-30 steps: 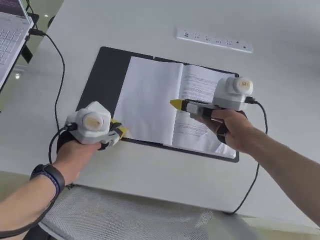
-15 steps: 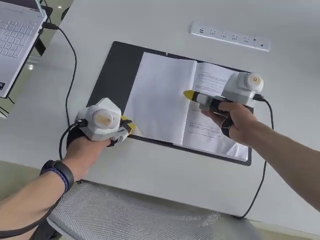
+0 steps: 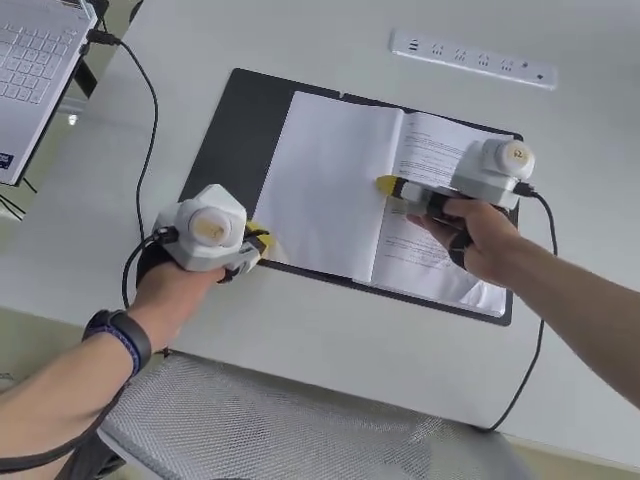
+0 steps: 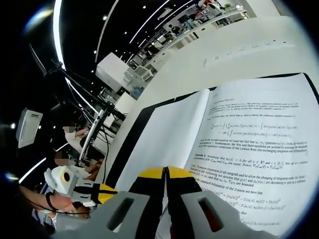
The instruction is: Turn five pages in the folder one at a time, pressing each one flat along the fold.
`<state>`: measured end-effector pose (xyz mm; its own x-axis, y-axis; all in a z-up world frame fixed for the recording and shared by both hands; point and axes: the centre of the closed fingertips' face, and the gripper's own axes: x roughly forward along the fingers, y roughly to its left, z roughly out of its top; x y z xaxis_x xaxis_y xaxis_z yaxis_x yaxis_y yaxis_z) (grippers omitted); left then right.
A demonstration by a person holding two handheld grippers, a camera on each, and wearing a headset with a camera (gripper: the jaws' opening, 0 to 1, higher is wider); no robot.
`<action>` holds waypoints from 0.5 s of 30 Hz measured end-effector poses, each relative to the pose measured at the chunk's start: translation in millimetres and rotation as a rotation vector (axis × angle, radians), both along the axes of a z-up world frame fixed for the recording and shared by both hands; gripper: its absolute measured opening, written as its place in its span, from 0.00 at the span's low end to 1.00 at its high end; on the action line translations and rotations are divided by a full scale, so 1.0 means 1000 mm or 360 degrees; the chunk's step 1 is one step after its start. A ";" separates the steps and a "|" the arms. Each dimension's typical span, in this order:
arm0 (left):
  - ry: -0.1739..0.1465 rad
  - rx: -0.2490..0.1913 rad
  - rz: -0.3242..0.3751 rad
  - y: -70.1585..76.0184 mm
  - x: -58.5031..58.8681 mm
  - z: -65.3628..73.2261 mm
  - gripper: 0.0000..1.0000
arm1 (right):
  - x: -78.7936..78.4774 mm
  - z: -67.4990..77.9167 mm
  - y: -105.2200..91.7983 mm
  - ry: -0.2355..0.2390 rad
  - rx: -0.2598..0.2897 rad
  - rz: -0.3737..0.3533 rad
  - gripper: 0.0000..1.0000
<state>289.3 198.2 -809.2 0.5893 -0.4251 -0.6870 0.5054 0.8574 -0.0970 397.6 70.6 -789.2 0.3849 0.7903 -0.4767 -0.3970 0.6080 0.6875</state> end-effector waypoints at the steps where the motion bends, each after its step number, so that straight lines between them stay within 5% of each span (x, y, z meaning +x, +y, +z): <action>1: -0.0007 0.0009 0.0001 0.000 0.000 0.000 0.02 | 0.002 0.001 0.000 0.0016 0.0034 -0.0023 0.00; 15: 0.0008 0.0009 0.0004 -0.001 -0.001 0.001 0.03 | 0.029 0.010 0.008 -0.0016 0.0076 -0.0158 0.00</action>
